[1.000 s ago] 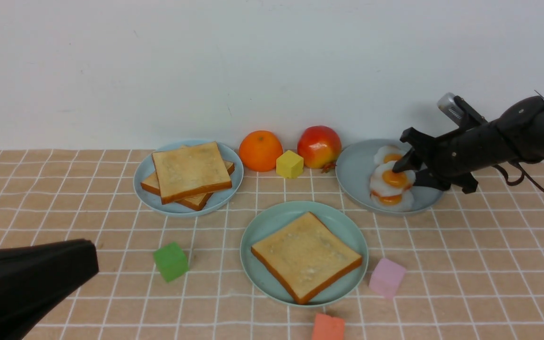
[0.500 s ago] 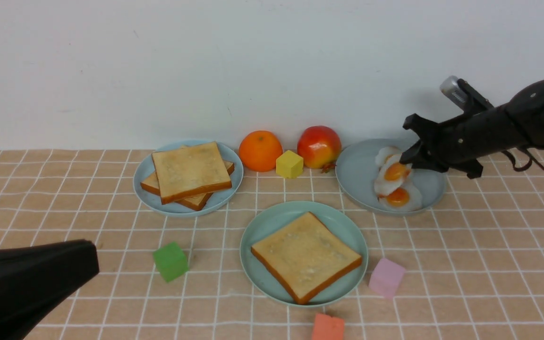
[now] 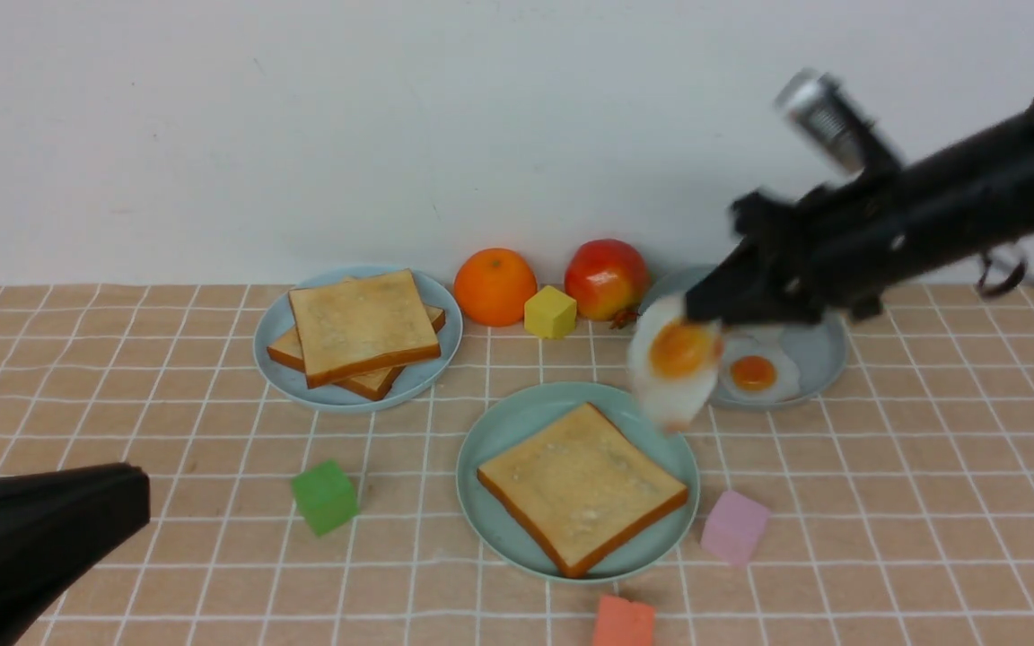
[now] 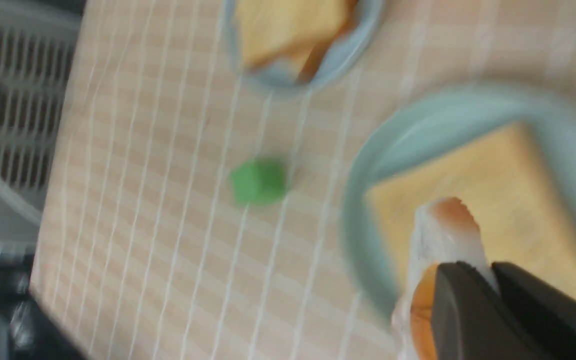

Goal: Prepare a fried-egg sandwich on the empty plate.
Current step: Use the right arm to place the fried egg on the slice of bread in the middle

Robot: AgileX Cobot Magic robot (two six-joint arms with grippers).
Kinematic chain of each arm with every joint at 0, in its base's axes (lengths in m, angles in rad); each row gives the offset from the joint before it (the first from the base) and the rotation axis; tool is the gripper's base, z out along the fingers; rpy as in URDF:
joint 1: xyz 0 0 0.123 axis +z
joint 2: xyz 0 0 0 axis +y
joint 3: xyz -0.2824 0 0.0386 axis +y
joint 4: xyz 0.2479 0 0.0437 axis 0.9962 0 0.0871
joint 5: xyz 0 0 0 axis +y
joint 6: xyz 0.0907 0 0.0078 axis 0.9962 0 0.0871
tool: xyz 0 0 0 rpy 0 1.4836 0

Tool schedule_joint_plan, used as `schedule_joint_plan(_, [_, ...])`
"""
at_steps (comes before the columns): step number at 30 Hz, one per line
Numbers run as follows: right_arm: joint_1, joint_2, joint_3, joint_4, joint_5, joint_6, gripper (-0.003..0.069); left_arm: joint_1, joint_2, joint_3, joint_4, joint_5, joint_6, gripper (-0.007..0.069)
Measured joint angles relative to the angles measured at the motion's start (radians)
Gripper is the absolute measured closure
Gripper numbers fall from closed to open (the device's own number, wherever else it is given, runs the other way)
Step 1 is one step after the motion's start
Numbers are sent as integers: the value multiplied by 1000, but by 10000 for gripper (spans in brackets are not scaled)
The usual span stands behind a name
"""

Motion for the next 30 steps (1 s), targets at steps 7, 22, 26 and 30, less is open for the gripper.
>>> schedule_joint_plan(7, [143, 50, 129, 146, -237, -25, 606, 0, 0, 0, 34, 11, 0, 624])
schedule_joint_plan(22, [170, 186, 134, 302, -359, -77, 588, 0, 0, 0, 36, 18, 0, 615])
schedule_joint_plan(26, [170, 186, 134, 283, -382, -77, 557, 0, 0, 0, 36, 19, 0, 610])
schedule_joint_plan(30, [170, 186, 134, 241, -403, -77, 459, 0, 0, 0, 36, 26, 0, 606])
